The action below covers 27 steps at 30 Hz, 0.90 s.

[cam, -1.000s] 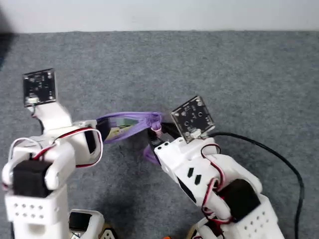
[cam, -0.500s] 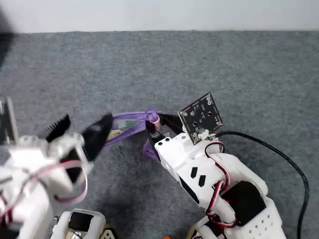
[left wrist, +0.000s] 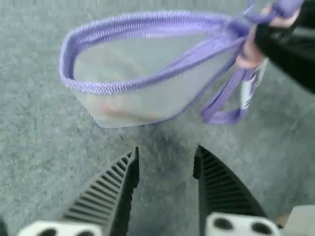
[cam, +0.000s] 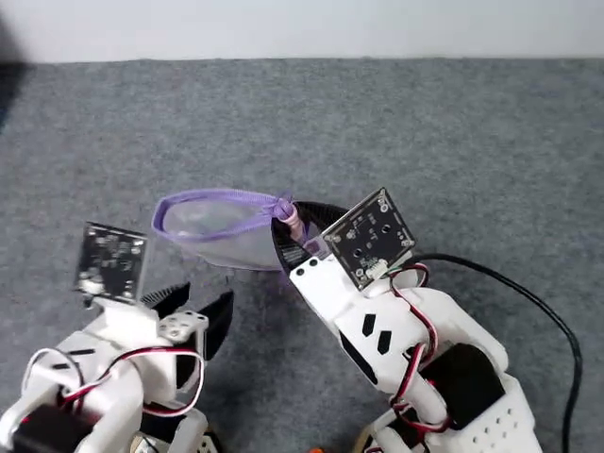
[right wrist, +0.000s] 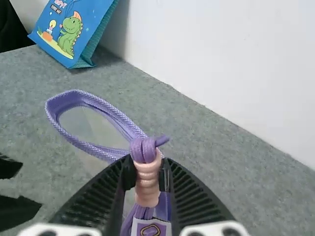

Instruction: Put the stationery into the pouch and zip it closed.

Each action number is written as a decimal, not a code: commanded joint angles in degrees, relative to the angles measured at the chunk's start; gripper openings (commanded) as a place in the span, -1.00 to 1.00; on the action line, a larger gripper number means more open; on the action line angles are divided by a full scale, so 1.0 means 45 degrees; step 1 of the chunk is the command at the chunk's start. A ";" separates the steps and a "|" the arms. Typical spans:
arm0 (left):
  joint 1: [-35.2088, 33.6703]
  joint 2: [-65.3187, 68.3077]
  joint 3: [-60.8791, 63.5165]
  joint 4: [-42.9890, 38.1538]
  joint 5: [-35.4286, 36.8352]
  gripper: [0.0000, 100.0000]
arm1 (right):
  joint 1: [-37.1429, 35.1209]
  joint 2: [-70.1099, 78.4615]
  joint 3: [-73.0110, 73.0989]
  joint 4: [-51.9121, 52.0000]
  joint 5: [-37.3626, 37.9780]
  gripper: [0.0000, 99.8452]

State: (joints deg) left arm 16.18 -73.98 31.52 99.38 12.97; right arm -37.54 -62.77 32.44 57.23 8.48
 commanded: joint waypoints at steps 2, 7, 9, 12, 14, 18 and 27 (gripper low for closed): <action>0.0078 0.0156 0.0186 -0.0254 -0.0274 -0.65 | 0.0107 -0.0205 -0.1758 0.1729 0.0254 -0.98; -0.0215 0.1211 0.0186 -0.2012 -0.0254 -0.65 | 0.0166 -0.0244 -0.3087 0.4620 0.0293 -0.98; -0.0918 0.1817 0.0186 -0.3165 -0.0274 -0.65 | 0.0166 -0.0244 -0.3497 0.5617 0.0293 -0.98; -0.1700 0.2852 0.0010 -0.5060 -0.0274 -0.65 | 0.0166 -0.0244 -0.3849 0.6867 0.0293 -0.98; -0.1582 0.3575 -0.0322 -0.6017 -0.0234 -0.65 | 0.0166 -0.0264 -0.3985 0.7590 0.0254 -0.98; -0.0098 0.5216 -0.0967 -0.7189 -0.0234 -0.65 | 0.0166 -0.0283 -0.4063 0.8723 0.0195 -0.98; 0.3263 0.7971 -0.1084 -0.8713 -0.0215 -0.65 | 0.1377 -0.1221 -0.3985 0.9797 -0.0547 -0.98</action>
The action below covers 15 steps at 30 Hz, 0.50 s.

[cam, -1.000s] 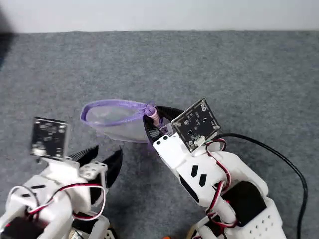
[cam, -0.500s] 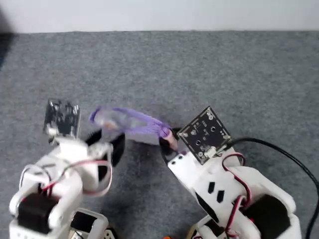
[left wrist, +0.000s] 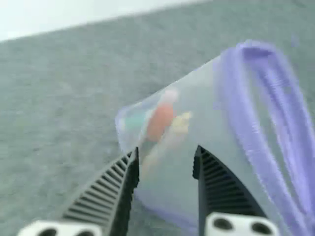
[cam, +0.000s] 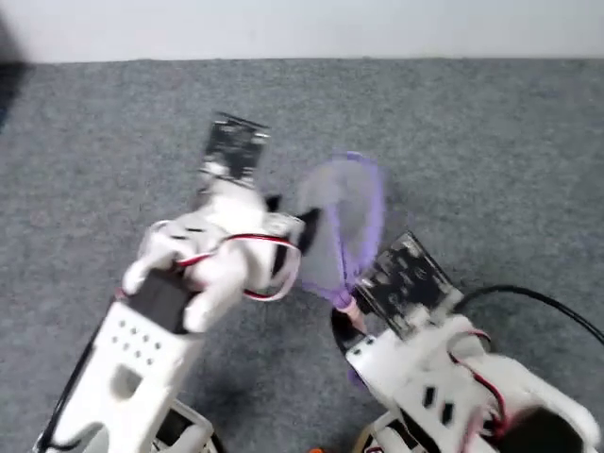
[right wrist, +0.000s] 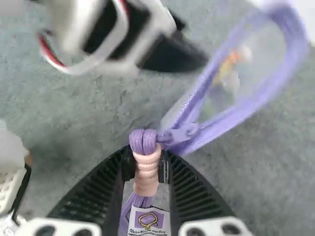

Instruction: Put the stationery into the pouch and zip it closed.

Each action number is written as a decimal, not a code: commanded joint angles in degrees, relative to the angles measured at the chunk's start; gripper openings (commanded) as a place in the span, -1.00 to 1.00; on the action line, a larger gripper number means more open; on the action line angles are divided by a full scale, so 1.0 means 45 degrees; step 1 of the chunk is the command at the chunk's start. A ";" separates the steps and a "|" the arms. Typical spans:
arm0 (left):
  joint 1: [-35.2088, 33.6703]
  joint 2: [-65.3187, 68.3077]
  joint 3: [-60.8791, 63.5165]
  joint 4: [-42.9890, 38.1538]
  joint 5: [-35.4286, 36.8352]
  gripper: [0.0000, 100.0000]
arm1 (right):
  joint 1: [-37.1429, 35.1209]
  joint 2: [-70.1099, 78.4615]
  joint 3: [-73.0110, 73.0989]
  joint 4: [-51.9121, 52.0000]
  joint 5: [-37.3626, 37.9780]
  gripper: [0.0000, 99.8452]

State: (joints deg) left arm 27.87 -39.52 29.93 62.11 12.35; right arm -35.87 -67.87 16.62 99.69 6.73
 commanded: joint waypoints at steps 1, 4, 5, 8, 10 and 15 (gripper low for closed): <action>0.0742 0.0332 -0.0733 -0.0430 -0.0117 -0.65 | 0.1651 -0.0166 -0.0469 0.0342 -0.0117 -0.98; 0.0742 0.0078 -0.0733 -0.0020 -0.0137 -0.64 | 0.3468 -0.0205 -0.0469 0.0244 0.0215 -0.98; 0.0742 -0.0098 -0.0733 0.0274 -0.0137 -0.64 | 0.3897 -0.0166 -0.0488 0.0225 0.0410 -0.98; 0.0781 -0.0742 -0.0713 0.1211 -0.0156 -0.54 | 0.4679 -0.0147 -0.0488 -0.0205 0.0762 -0.98; 0.0781 -0.1231 -0.0713 0.1641 -0.0156 -0.46 | 0.4816 -0.0186 -0.0488 -0.0440 0.1133 -0.98; 0.0821 -0.1797 -0.0615 0.2071 -0.0567 -0.42 | 0.4894 -0.0166 -0.0488 -0.1143 0.1680 -0.98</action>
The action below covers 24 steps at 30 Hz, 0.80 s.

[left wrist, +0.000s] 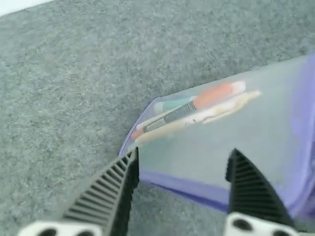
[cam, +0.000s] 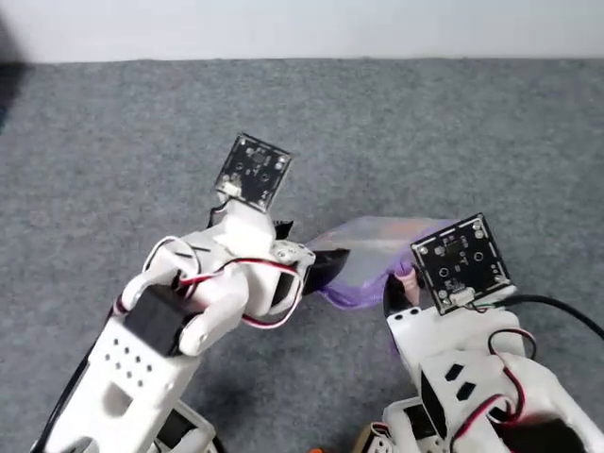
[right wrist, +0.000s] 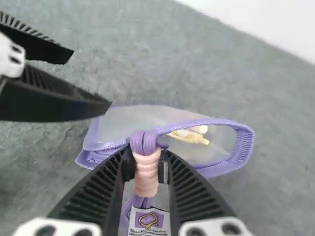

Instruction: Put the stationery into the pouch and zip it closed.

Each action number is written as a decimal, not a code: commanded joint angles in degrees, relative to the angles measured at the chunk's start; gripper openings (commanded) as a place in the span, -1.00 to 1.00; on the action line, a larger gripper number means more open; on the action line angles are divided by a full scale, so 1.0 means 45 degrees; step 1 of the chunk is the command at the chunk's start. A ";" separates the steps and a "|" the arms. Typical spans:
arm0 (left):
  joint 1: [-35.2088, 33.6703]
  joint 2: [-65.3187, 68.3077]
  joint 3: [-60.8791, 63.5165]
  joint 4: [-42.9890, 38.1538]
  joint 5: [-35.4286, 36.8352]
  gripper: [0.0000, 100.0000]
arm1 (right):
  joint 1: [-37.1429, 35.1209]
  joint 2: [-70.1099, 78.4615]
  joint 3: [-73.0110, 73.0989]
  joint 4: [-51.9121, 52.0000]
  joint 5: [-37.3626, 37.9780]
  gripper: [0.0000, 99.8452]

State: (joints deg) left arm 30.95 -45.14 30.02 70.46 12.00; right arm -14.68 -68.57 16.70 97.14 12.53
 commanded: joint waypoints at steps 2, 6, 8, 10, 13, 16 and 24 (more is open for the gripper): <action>0.0430 -0.0606 -0.0654 0.0488 -0.0938 -0.42 | 0.0186 0.0010 -0.0508 -0.0889 0.0567 -0.98; 0.1778 -0.0606 -0.0752 0.1309 -0.1114 -0.42 | 0.0166 0.0049 -0.0488 -0.1709 0.0645 -0.98; 0.2364 -0.0606 -0.0752 0.1348 -0.1094 -0.42 | 0.0147 0.0049 -0.0488 -0.1827 0.0645 -0.98; 0.2540 -0.0606 -0.0772 0.1211 -0.1153 -0.42 | 0.0147 0.0049 -0.0488 -0.1690 0.0645 -0.98; 0.2540 -0.0606 -0.0752 0.0821 -0.1211 -0.41 | 0.0186 0.0010 -0.0488 -0.1690 0.0645 -0.98; 0.2540 -0.0606 -0.0928 0.0899 -0.1739 -0.42 | 0.0205 0.0010 -0.0488 -0.1690 0.0645 -0.98; 0.2618 -0.0606 -0.4073 0.2891 -0.1836 -0.42 | 0.0205 -0.0029 0.0137 -0.2315 0.0645 -0.98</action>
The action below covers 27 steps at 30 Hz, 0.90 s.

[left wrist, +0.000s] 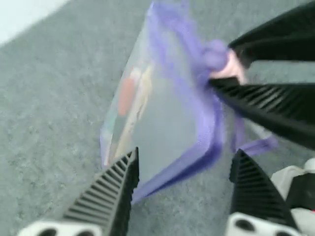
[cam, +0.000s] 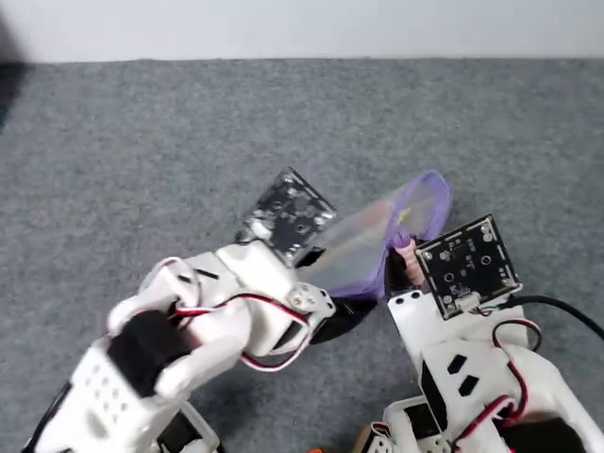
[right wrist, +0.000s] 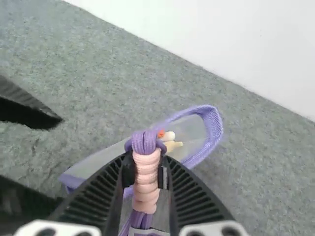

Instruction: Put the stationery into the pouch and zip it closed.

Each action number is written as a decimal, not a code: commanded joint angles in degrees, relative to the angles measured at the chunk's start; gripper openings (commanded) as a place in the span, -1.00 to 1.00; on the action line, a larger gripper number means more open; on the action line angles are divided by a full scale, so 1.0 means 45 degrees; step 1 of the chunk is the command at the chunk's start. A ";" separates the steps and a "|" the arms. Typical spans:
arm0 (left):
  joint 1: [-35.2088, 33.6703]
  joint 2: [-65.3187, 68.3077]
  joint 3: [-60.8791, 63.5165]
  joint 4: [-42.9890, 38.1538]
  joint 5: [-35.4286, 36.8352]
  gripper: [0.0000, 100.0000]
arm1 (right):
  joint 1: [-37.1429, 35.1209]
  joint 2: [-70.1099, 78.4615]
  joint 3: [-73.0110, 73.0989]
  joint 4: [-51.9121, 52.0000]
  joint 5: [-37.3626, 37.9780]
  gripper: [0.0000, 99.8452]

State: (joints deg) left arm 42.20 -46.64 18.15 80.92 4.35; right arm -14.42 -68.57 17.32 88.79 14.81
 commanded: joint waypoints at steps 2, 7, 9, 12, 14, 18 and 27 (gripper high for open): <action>0.0117 -0.0274 -0.1709 0.0977 -0.0117 -0.42 | 0.0068 0.0010 0.0000 -0.0615 0.0078 -0.98; 0.0117 -0.0137 -0.1670 0.0899 -0.0098 -0.42 | 0.0068 -0.0029 -0.0039 -0.0635 0.0117 -0.98; 0.0137 -0.0078 -0.1201 0.0332 -0.0098 -0.42 | 0.0068 -0.0029 -0.0059 -0.0654 0.0117 -0.98; 0.0469 0.0117 -0.0010 -0.0332 -0.0117 -0.42 | 0.0068 0.0010 -0.0059 -0.0694 0.0117 -0.98; 0.0899 0.0117 0.0752 -0.0801 -0.0098 -0.42 | 0.0068 0.0010 -0.0059 -0.0694 0.0117 -0.98; 0.1387 0.0137 0.1670 -0.1739 -0.0098 -0.42 | 0.0068 0.0010 -0.0059 -0.0694 0.0117 -0.98; -0.0176 0.0156 0.3155 -0.3595 -0.0176 -0.42 | 0.0127 -0.0088 -0.0098 -0.0615 0.0137 -0.98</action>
State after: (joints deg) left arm 44.04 -46.02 31.87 68.00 4.18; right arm -14.51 -68.57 17.58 87.21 14.81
